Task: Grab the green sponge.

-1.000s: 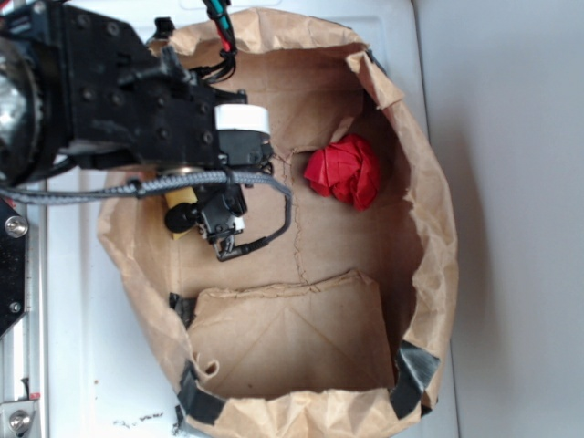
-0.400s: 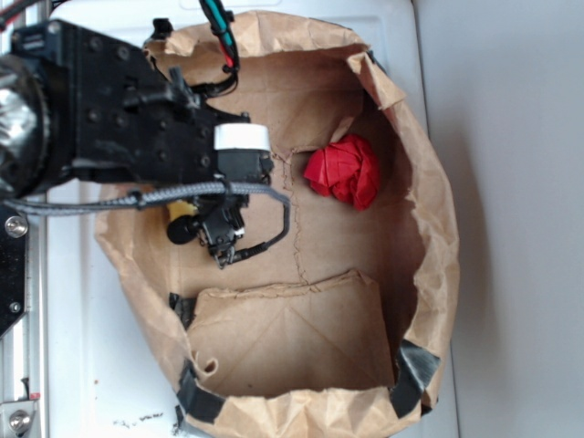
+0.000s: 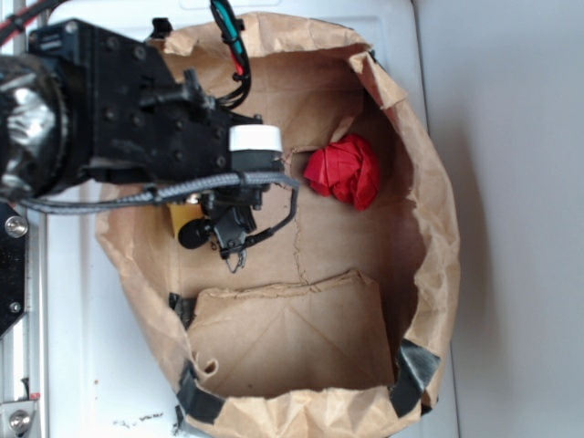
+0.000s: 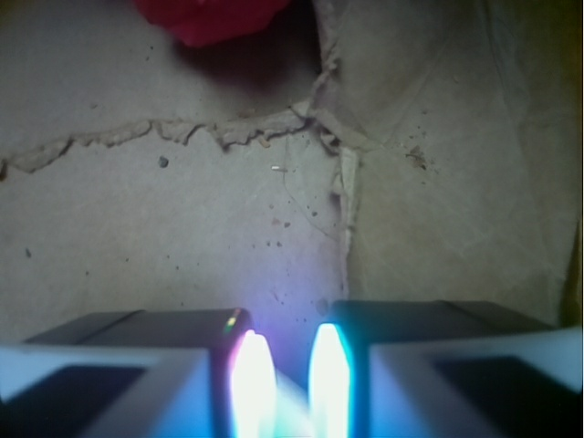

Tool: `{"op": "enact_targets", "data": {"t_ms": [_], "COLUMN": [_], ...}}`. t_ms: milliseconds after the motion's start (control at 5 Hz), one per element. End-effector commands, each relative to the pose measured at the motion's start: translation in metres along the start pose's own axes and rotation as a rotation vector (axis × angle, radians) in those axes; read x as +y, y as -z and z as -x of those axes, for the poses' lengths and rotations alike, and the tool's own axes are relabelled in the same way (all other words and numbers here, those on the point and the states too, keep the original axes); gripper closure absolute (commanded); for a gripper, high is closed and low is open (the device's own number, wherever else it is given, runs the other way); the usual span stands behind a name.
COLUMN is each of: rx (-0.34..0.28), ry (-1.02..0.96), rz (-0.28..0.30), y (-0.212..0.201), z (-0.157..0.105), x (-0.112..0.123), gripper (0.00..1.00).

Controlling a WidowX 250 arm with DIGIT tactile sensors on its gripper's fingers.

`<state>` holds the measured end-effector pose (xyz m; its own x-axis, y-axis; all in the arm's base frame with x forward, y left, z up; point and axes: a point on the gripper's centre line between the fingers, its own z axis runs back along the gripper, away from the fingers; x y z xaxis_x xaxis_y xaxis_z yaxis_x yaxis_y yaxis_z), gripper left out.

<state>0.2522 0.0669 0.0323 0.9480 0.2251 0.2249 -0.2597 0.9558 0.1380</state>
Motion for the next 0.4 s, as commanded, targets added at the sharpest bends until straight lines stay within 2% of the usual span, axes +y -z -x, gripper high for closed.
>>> {"op": "enact_targets", "data": {"t_ms": [0, 200], "rx": [-0.045, -0.039], "ry": [-0.002, -0.01], "rz": [0.006, 0.018], "y": [-0.0076, -0.0122], "z": [-0.015, -0.0187], "x": [0.0037, 0.0033], "gripper": [1.0, 1.0]}}
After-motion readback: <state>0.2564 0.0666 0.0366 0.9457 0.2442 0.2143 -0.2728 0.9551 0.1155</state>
